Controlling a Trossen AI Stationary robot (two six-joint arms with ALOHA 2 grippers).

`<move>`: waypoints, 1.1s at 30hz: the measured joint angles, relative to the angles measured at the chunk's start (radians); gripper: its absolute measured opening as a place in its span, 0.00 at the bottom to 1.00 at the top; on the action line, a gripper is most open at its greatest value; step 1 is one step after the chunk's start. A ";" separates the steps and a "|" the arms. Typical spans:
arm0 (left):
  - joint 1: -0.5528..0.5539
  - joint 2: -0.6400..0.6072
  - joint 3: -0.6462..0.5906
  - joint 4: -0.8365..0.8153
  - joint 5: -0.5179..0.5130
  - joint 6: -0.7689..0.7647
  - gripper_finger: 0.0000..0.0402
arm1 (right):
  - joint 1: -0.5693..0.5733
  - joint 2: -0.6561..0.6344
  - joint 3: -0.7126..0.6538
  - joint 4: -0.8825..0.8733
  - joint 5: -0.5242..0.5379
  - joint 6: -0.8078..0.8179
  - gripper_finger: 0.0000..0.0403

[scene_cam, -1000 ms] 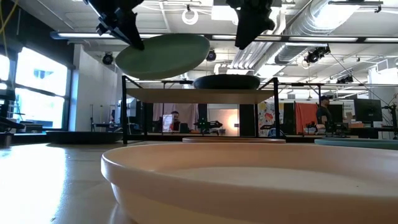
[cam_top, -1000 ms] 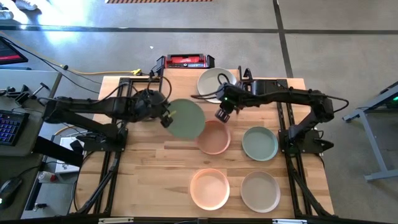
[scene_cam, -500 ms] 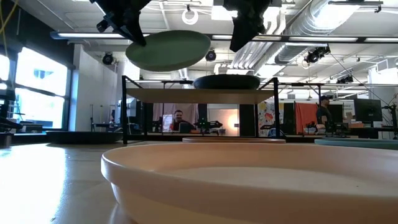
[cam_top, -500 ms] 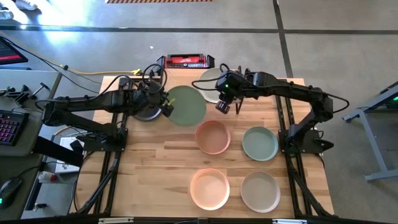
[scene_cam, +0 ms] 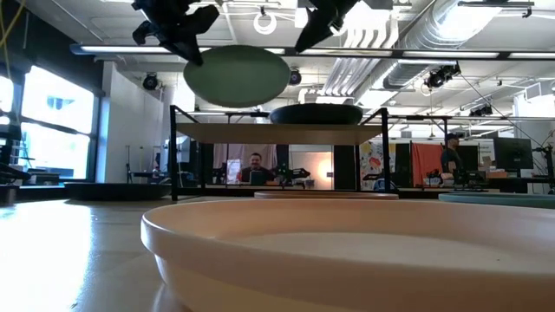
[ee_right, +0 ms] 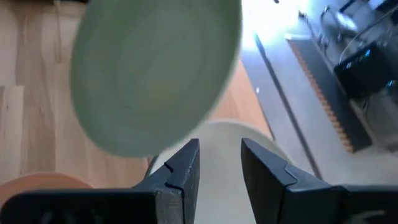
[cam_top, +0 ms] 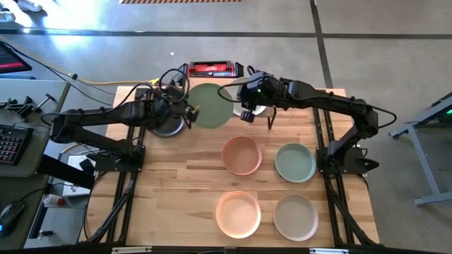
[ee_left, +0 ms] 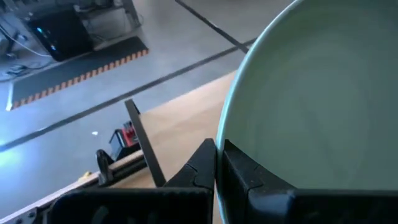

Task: Place and stack plates onto a shelf
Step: Stack the bottom green plate on the top of the white plate on the shelf

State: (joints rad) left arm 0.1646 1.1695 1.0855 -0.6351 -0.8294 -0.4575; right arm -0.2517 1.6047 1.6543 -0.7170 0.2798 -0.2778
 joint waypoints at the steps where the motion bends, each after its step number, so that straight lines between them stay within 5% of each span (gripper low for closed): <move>1: 0.000 0.003 0.000 0.015 -0.010 0.013 0.00 | 0.002 0.000 0.000 0.013 0.000 -0.017 0.25; 12: 0.000 0.031 0.000 0.201 -0.052 0.154 0.00 | 0.005 0.000 0.000 0.080 0.003 0.007 0.25; 20: 0.000 0.030 0.000 0.246 -0.049 0.209 0.00 | 0.004 0.000 0.000 0.101 0.104 0.034 0.25; 33: 0.000 0.030 0.000 0.307 -0.054 0.258 0.00 | -0.020 0.007 0.000 0.132 0.084 0.121 0.25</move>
State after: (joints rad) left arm 0.1642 1.1999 1.0855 -0.3282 -0.8834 -0.1998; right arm -0.2713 1.6119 1.6543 -0.5848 0.3640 -0.1570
